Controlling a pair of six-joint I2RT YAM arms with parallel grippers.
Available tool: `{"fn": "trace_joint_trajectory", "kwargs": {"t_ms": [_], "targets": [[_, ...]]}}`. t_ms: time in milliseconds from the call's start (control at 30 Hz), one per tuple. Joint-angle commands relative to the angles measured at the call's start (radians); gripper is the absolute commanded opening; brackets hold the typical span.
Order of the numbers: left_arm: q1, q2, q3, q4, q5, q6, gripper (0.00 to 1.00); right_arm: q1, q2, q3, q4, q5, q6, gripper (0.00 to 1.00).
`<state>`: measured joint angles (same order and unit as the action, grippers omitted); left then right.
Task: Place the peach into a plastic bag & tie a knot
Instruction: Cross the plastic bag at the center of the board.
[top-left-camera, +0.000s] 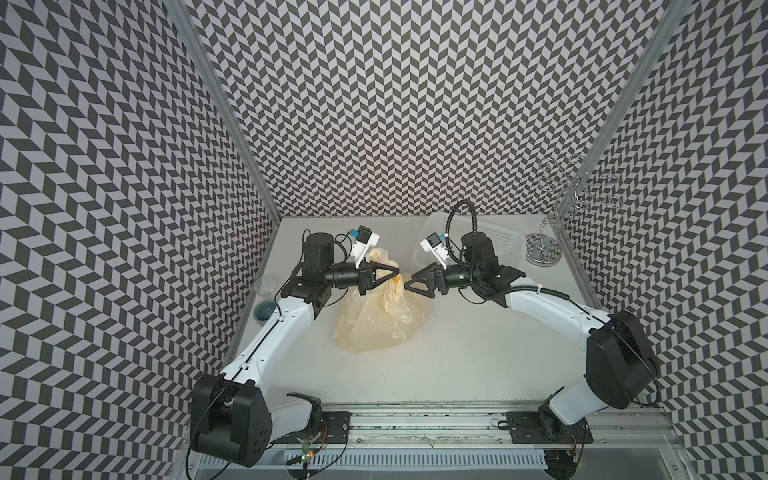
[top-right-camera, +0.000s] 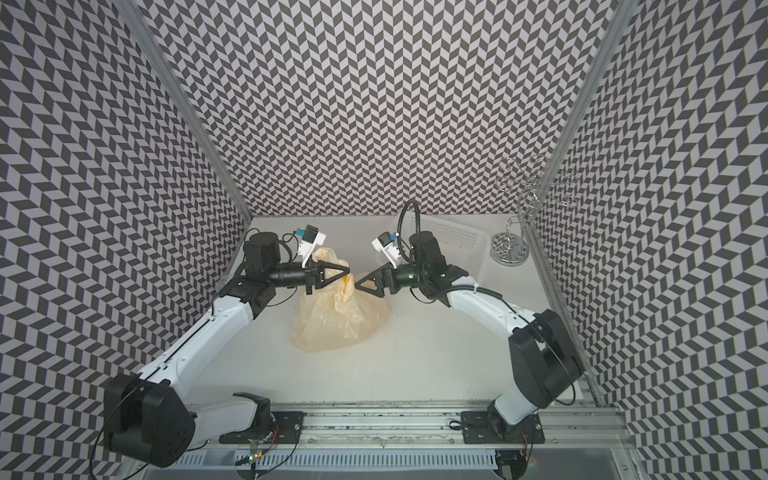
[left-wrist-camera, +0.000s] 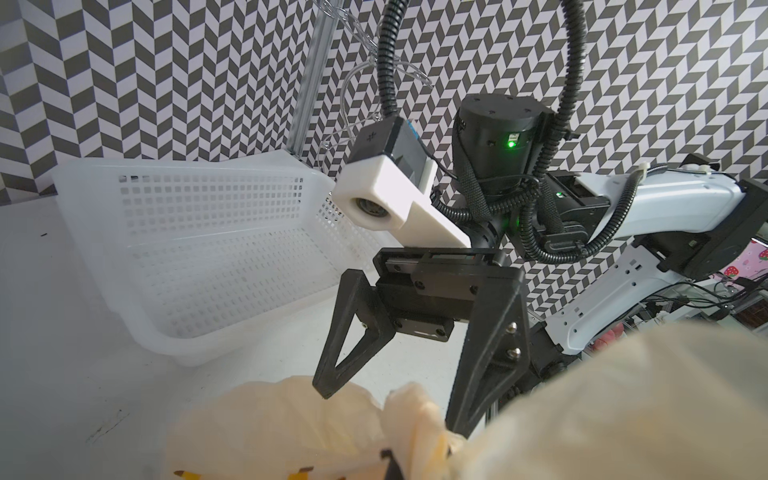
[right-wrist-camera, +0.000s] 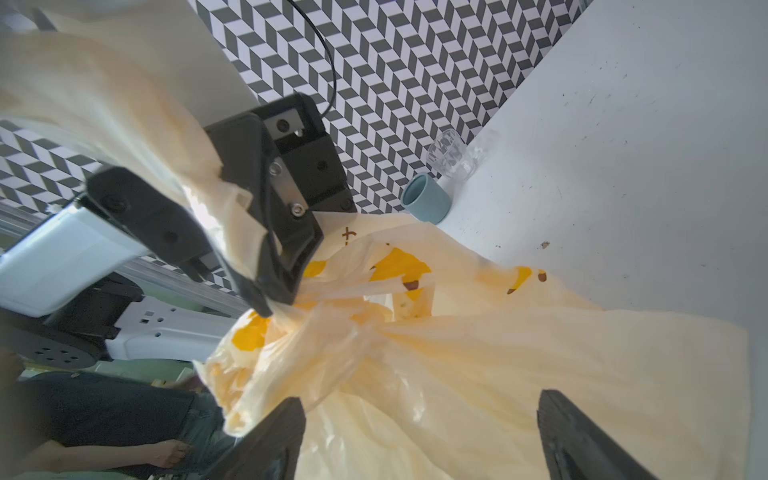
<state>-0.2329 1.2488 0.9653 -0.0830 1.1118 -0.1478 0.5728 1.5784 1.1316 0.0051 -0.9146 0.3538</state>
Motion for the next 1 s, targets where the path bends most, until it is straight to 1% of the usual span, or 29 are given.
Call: {"fn": "trace_joint_trajectory", "kwargs": {"t_ms": [0,67,167,333,567,633,667,700,767,833,933,967], "targets": [[0.007,-0.02,0.029,0.032,-0.004,-0.011,0.0,-0.002,-0.03,0.008,0.114,-0.062,0.042,0.89],[0.006,-0.02,0.029,0.034,-0.004,-0.013,0.0,0.001,-0.02,0.014,0.131,-0.062,0.057,0.89],[0.006,-0.02,0.026,0.042,-0.004,-0.021,0.0,0.013,-0.007,0.041,0.114,-0.046,0.045,0.9],[0.006,-0.016,0.024,0.049,-0.009,-0.027,0.0,0.059,0.017,0.079,0.076,-0.014,0.021,0.9],[0.006,-0.018,0.023,0.066,-0.01,-0.044,0.0,0.131,0.038,0.12,-0.011,0.116,-0.049,0.91],[0.007,-0.021,0.025,0.067,-0.011,-0.046,0.0,0.125,0.032,0.108,-0.012,0.118,-0.06,0.91],[0.009,-0.023,0.023,0.064,-0.012,-0.045,0.0,0.107,0.019,0.099,-0.007,0.077,-0.062,0.92],[0.01,-0.025,0.023,0.058,-0.016,-0.04,0.0,0.076,0.003,0.063,0.061,-0.001,-0.024,0.92],[0.013,-0.028,0.012,0.06,-0.019,-0.04,0.0,0.035,-0.045,-0.02,0.236,-0.072,0.095,0.92],[0.015,-0.029,0.0,0.076,-0.018,-0.052,0.0,0.025,-0.077,-0.055,0.274,-0.031,0.124,0.92],[0.015,-0.025,0.004,0.082,-0.015,-0.061,0.0,0.033,-0.042,0.008,0.124,-0.002,0.048,0.91],[0.014,-0.025,0.006,0.081,-0.018,-0.061,0.0,0.044,-0.03,0.029,0.07,0.029,0.012,0.91]]}}
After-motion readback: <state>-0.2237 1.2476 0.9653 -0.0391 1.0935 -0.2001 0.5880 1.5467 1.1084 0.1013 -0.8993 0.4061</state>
